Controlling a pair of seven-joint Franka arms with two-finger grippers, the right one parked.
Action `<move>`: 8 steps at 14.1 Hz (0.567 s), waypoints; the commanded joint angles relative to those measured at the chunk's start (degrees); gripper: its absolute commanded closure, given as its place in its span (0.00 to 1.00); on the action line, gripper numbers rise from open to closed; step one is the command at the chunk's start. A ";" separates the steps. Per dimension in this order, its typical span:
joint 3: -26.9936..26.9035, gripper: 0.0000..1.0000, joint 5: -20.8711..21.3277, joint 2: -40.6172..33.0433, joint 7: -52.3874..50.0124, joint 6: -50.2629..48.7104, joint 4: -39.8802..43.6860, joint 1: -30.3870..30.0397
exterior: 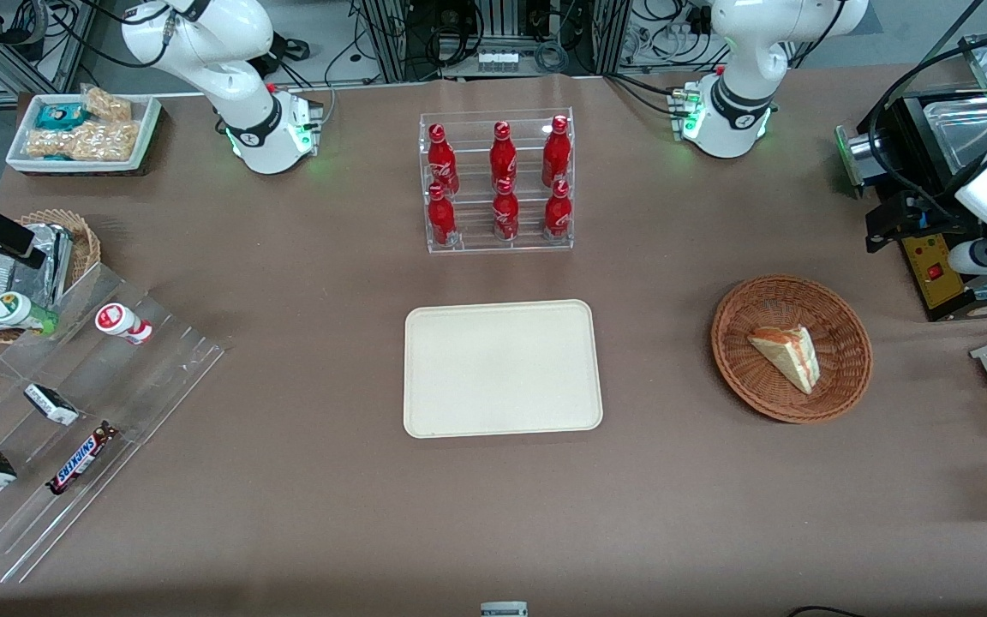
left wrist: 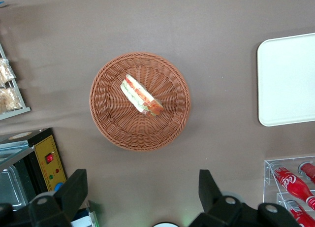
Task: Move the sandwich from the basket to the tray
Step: 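Move the left gripper over the wicker basket above the wrapped sandwich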
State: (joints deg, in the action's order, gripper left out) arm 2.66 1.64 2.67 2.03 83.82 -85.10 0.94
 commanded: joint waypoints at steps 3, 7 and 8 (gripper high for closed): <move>-0.11 0.00 -0.67 0.41 0.43 0.03 0.28 -0.23; -0.11 0.00 -0.76 0.32 0.17 -1.55 -0.24 -0.06; -0.11 0.00 -0.76 0.41 0.26 -1.46 -0.33 -0.06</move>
State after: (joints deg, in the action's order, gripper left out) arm 2.59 1.64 2.97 2.03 83.00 -85.48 0.88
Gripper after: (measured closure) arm 0.000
